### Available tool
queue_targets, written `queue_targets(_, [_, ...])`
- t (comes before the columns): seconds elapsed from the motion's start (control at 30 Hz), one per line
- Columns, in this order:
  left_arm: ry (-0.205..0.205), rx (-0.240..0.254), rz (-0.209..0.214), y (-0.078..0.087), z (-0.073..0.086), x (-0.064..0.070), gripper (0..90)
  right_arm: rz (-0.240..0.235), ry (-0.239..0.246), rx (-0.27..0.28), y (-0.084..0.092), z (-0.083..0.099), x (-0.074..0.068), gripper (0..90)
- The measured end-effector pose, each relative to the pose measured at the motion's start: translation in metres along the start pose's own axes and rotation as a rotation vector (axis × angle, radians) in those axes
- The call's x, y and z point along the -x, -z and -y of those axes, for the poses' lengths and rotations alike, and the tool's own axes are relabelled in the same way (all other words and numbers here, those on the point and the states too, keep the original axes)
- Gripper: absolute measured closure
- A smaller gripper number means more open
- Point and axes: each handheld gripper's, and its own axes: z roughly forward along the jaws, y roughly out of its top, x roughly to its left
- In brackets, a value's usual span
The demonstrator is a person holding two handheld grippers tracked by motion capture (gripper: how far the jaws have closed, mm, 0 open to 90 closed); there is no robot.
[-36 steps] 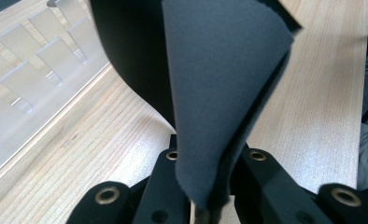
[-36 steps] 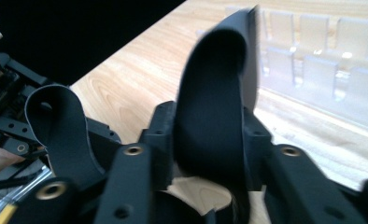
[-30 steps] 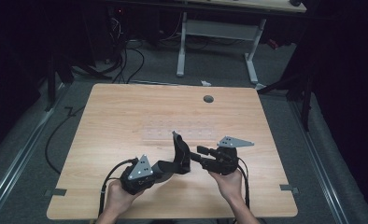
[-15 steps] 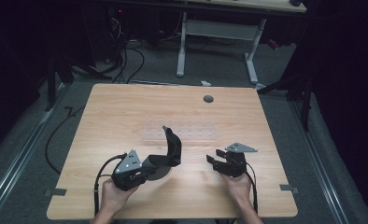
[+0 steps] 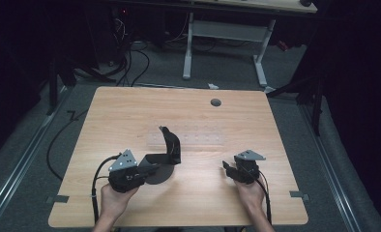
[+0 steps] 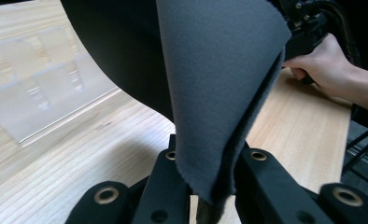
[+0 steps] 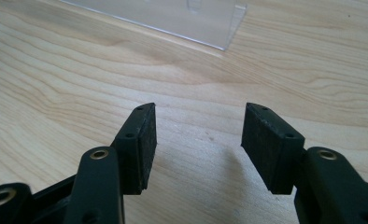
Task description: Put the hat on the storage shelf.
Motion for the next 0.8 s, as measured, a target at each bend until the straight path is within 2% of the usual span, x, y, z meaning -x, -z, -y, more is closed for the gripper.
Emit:
queue_targets(0.2, [-0.003,0.025,-0.027,0.002,-0.007,-0.004,85.3,0.043,0.014,-0.026,-0.006,0.004,0.001,43.2])
queue_targets(0.4, [0.011,0.075,-0.055,0.008,-0.023,-0.01,85.3,0.032,-0.026,-0.035,-0.007,0.004,0.004,39.8])
queue_targets(0.7, [0.029,0.161,-0.103,0.019,-0.045,-0.023,85.3,0.029,-0.02,-0.036,-0.007,0.004,0.004,38.3])
queue_targets(0.8, [0.013,0.176,-0.119,0.018,-0.053,-0.027,85.3,0.027,-0.019,-0.036,-0.007,0.004,0.004,38.0])
